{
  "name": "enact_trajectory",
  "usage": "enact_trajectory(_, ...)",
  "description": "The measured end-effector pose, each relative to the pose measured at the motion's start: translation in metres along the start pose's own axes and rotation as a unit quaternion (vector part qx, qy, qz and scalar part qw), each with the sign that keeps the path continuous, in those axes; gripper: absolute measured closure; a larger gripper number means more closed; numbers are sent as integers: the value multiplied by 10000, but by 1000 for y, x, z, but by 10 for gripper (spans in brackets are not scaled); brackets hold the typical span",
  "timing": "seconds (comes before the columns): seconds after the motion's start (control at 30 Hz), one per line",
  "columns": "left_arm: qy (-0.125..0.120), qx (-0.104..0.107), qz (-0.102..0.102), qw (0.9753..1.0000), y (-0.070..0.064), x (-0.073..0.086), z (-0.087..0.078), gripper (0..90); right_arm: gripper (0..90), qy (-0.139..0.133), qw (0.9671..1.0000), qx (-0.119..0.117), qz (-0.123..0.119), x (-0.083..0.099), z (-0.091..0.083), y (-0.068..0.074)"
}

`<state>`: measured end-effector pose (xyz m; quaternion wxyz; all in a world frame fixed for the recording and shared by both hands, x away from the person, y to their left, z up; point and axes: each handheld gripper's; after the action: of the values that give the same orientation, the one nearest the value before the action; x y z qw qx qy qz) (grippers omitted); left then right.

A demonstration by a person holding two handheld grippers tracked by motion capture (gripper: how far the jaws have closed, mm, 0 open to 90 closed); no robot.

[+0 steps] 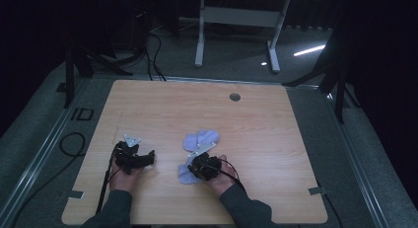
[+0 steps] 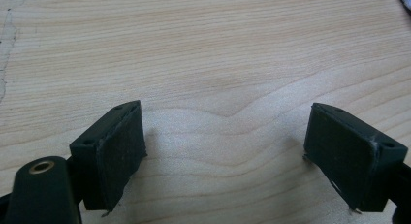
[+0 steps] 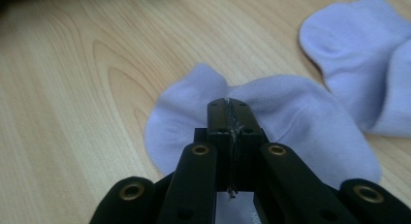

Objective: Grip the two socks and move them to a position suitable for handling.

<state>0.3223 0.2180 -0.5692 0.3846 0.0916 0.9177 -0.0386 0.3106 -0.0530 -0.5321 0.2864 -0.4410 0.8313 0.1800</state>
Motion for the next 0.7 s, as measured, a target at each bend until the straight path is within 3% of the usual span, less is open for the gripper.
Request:
enact_trajectory(0.17, 0, 0, 2, 10000, 0, 0, 0, 143, 886, -262, 9995, -12, 186, 3, -15, -4)
enact_trajectory(0.4, 3, -1, 9, 10000, 0, 0, 0, 143, 885, -530, 9970, 152, 538, 19, -34, -14)
enact_trajectory(0.57, 1, -1, 9, 10000, 0, 0, 0, 143, 885, -820, 9927, 238, 854, 35, -50, -22)
enact_trajectory(0.67, 2, -1, 8, 10000, 0, 0, 0, 143, 885, -865, 9918, 261, 901, 37, -53, -23)
enact_trajectory(0.7, 2, -1, 7, 10000, 0, 0, 0, 143, 885, -1009, 9884, 390, 1064, 46, -62, -29)
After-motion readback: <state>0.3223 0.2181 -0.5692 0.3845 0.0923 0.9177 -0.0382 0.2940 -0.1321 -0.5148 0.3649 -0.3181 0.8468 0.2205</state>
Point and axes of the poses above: each handheld gripper's, and its own axes: z roughly forward along the jaws, x roughly out of its underside, y roughly to its left
